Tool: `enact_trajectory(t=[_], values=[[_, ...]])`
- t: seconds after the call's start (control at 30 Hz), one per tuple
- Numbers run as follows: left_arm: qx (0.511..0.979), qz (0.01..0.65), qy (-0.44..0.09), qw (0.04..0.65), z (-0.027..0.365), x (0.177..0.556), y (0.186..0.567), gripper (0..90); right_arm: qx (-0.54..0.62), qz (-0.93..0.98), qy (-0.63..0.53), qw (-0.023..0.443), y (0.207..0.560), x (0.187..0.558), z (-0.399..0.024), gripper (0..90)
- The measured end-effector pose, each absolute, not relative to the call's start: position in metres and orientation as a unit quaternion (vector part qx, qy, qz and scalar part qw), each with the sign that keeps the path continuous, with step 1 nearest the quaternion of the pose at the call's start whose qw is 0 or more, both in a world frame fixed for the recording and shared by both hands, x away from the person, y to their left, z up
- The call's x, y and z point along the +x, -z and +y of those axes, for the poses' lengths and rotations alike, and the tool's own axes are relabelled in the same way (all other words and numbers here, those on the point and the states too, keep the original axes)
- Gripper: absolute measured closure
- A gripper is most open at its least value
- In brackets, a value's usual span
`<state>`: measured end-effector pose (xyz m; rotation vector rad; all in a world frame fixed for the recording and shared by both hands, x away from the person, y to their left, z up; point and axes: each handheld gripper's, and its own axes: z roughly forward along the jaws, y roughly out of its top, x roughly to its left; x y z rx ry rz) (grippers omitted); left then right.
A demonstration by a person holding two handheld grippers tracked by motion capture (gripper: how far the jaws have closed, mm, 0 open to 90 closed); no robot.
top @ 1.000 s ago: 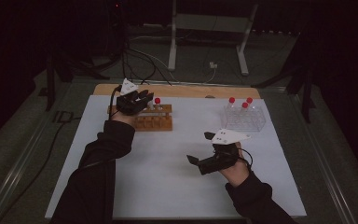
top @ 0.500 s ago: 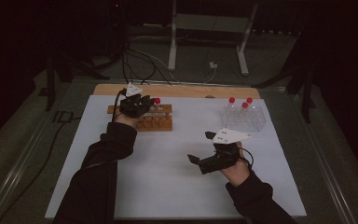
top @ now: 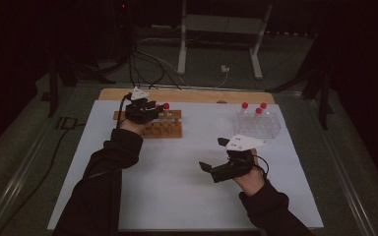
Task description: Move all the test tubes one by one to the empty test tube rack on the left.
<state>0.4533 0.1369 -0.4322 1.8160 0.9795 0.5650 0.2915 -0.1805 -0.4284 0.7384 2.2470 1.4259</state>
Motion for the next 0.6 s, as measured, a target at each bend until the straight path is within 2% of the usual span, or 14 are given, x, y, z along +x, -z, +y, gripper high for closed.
enact_trajectory(t=[0.03, 0.1, 0.23, 0.37, 0.53, 0.6], values=[[0.745, 0.401, -0.239, 0.477, 0.137, 0.451, 0.430, 50.0, 0.264, 0.797, -0.508, 0.192, 0.428, 0.291, -0.181, 0.0], [0.745, 0.394, -0.237, 0.484, 0.140, 0.447, 0.426, 46.8, 0.266, 0.795, -0.508, 0.201, 0.427, 0.291, -0.182, 0.0], [0.744, 0.378, -0.241, 0.497, 0.143, 0.436, 0.418, 34.2, 0.258, 0.786, -0.518, 0.215, 0.424, 0.291, -0.186, 0.0], [0.747, 0.365, -0.236, 0.503, 0.145, 0.424, 0.411, 14.8, 0.250, 0.768, -0.544, 0.226, 0.421, 0.292, -0.192, 0.0], [0.753, 0.341, -0.214, 0.521, 0.151, 0.405, 0.407, 2.7, 0.254, 0.759, -0.549, 0.241, 0.416, 0.295, -0.201, 0.0], [0.754, 0.327, -0.205, 0.532, 0.153, 0.395, 0.406, 2.4, 0.261, 0.759, -0.545, 0.243, 0.414, 0.298, -0.205, 0.0]])
